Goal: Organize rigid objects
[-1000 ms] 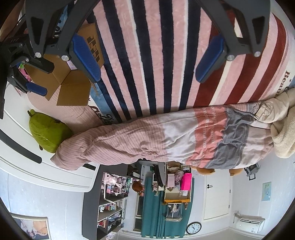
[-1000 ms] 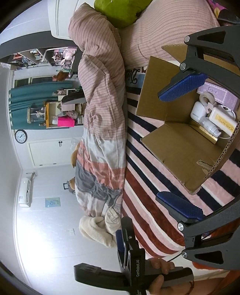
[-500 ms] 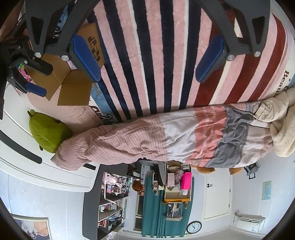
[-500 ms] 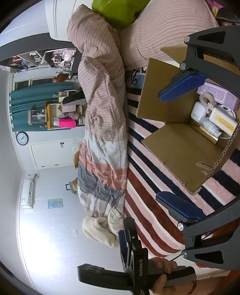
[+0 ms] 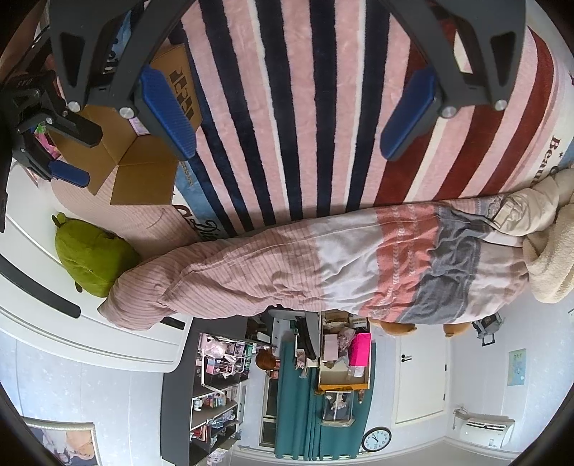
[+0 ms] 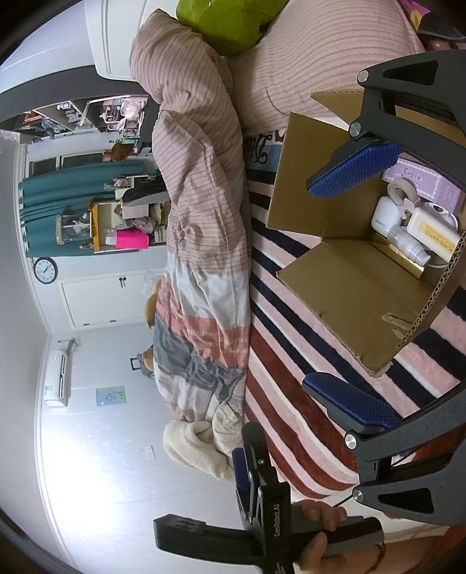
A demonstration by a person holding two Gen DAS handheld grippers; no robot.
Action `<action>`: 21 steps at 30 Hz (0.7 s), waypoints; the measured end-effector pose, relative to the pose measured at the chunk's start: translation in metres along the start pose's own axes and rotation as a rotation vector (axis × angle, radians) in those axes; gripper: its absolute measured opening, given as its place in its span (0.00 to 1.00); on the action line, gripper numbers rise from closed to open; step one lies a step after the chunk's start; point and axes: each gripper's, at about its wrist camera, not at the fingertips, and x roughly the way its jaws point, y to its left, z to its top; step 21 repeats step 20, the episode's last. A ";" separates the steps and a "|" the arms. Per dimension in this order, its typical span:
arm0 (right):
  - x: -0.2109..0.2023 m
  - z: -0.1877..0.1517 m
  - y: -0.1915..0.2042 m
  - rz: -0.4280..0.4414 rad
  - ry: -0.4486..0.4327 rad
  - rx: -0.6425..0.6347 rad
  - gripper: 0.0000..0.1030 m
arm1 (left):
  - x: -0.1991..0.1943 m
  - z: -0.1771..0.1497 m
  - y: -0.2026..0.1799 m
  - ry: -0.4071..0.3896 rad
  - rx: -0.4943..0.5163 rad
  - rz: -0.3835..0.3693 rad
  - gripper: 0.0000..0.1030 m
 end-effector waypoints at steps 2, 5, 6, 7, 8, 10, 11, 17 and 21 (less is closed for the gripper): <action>0.000 0.000 -0.001 0.000 0.000 0.000 0.95 | -0.001 0.001 0.001 -0.001 0.003 0.004 0.99; 0.000 0.000 0.000 0.000 0.000 0.000 0.95 | -0.001 0.001 0.001 -0.001 0.003 0.003 0.99; 0.000 0.000 0.001 0.001 0.000 0.000 0.95 | -0.001 0.001 0.001 -0.002 0.003 0.003 0.99; 0.000 -0.001 0.000 0.000 0.000 0.000 0.95 | -0.001 0.001 0.001 -0.001 0.004 0.002 0.99; 0.000 0.000 0.001 0.000 0.001 0.000 0.95 | -0.001 0.001 0.002 -0.001 0.004 0.003 0.99; -0.001 -0.003 0.003 -0.002 0.001 -0.002 0.95 | -0.002 0.001 0.003 -0.001 0.005 0.004 0.99; 0.000 -0.004 0.002 -0.002 0.001 -0.001 0.95 | -0.002 0.001 0.003 -0.002 0.005 0.003 0.99; 0.001 -0.004 0.002 -0.002 0.003 -0.001 0.95 | -0.002 0.001 0.003 -0.002 0.007 0.002 0.99; 0.001 -0.004 0.002 0.000 0.003 0.001 0.95 | -0.003 0.002 0.006 -0.002 0.006 0.004 0.99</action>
